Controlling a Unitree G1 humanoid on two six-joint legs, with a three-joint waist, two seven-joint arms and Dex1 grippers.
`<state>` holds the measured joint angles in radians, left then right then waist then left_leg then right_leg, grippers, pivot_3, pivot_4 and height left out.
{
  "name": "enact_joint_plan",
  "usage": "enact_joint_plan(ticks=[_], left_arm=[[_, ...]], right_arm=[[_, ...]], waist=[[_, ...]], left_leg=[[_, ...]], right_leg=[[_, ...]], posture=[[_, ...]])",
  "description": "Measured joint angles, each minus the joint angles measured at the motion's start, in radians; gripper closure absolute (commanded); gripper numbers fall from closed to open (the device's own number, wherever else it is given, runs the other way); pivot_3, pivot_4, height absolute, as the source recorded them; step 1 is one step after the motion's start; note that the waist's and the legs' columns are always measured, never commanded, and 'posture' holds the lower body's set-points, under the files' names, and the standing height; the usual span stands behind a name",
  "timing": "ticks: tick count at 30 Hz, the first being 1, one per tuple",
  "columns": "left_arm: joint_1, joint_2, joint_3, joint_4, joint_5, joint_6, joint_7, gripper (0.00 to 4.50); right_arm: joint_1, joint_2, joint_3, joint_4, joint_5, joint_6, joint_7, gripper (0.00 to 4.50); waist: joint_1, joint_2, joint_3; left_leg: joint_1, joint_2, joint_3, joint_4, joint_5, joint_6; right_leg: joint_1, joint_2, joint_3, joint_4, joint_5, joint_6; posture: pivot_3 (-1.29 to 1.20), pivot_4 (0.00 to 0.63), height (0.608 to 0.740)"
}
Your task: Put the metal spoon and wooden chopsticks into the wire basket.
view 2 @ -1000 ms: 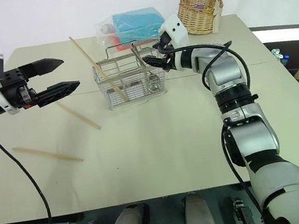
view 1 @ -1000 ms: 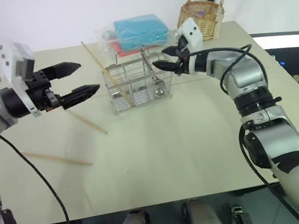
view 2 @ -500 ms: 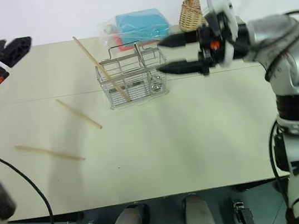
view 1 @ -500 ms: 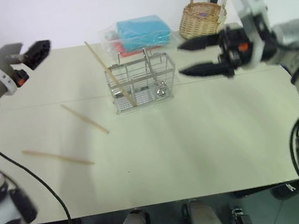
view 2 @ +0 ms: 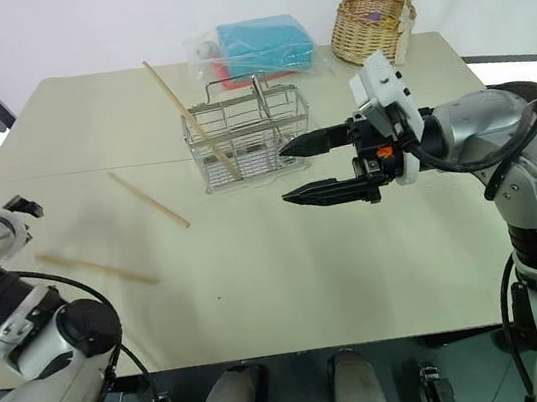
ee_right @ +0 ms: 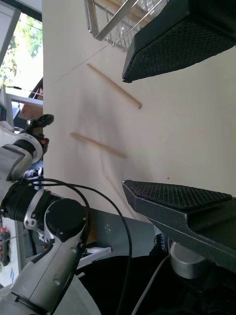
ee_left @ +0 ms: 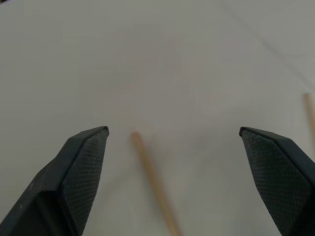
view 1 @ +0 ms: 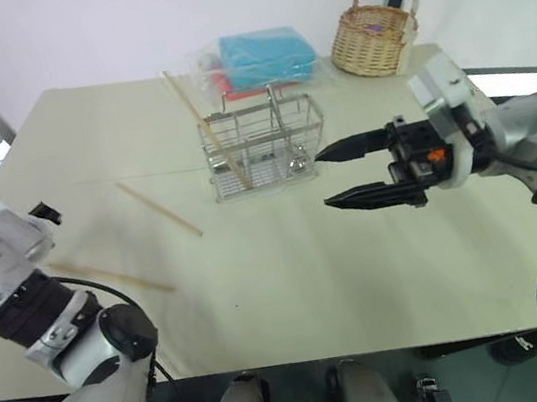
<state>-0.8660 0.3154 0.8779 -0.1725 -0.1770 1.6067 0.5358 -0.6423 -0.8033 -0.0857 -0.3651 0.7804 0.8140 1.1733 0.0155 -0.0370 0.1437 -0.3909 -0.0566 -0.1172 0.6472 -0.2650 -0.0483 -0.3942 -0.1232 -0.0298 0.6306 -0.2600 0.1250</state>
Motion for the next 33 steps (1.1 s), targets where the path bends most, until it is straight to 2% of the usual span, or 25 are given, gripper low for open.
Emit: enact_joint_plan(ticks=[5, 12, 15, 22, 33], left_arm=[[-0.004, -0.063, 0.042, 0.057, 0.084, 0.000, -0.005, 0.00], [-0.020, -0.086, 0.074, 0.162, 0.151, -0.055, -0.019, 0.00], [-0.020, -0.093, 0.091, 0.201, 0.169, -0.102, -0.016, 0.87], [-0.038, -0.101, 0.127, 0.250, 0.178, -0.179, -0.006, 4.47], [-0.053, -0.103, 0.141, 0.278, 0.175, -0.226, -0.009, 4.47]], right_arm=[[0.058, 0.004, -0.013, -0.060, 0.061, 0.034, -0.067, 1.27], [0.117, 0.005, -0.045, -0.122, 0.117, 0.053, -0.160, 1.27], [0.137, 0.004, -0.055, -0.132, 0.136, 0.054, -0.192, 1.22], [0.171, -0.011, -0.077, -0.145, 0.156, 0.052, -0.210, 1.22], [0.178, -0.025, -0.078, -0.145, 0.155, 0.027, -0.207, 1.22]], waist=[[-0.001, 0.000, 0.000], [-0.002, 0.000, 0.000], [-0.001, -0.001, 0.000], [0.000, -0.001, 0.000], [-0.002, -0.001, 0.000]], left_leg=[[0.000, 0.000, 0.000, 0.000, 0.000, 0.000], [0.000, 0.000, 0.001, 0.000, 0.000, 0.000], [0.000, 0.000, 0.001, 0.000, 0.000, 0.000], [0.000, 0.000, 0.001, 0.000, 0.000, 0.000], [0.000, 0.000, 0.001, 0.000, 0.000, 0.000]], right_leg=[[0.000, 0.000, 0.000, 0.000, 0.000, 0.000], [-0.001, 0.000, 0.000, 0.000, 0.000, 0.000], [-0.001, 0.000, 0.000, 0.000, 0.000, 0.000], [0.000, -0.001, 0.000, 0.000, 0.000, 0.000], [-0.001, -0.001, -0.001, 0.000, 0.000, 0.000]], posture=[[0.00, 0.150, 0.661], [0.00, 0.150, 0.661], [0.00, 0.150, 0.661], [0.00, 0.150, 0.661], [0.00, 0.150, 0.661]])
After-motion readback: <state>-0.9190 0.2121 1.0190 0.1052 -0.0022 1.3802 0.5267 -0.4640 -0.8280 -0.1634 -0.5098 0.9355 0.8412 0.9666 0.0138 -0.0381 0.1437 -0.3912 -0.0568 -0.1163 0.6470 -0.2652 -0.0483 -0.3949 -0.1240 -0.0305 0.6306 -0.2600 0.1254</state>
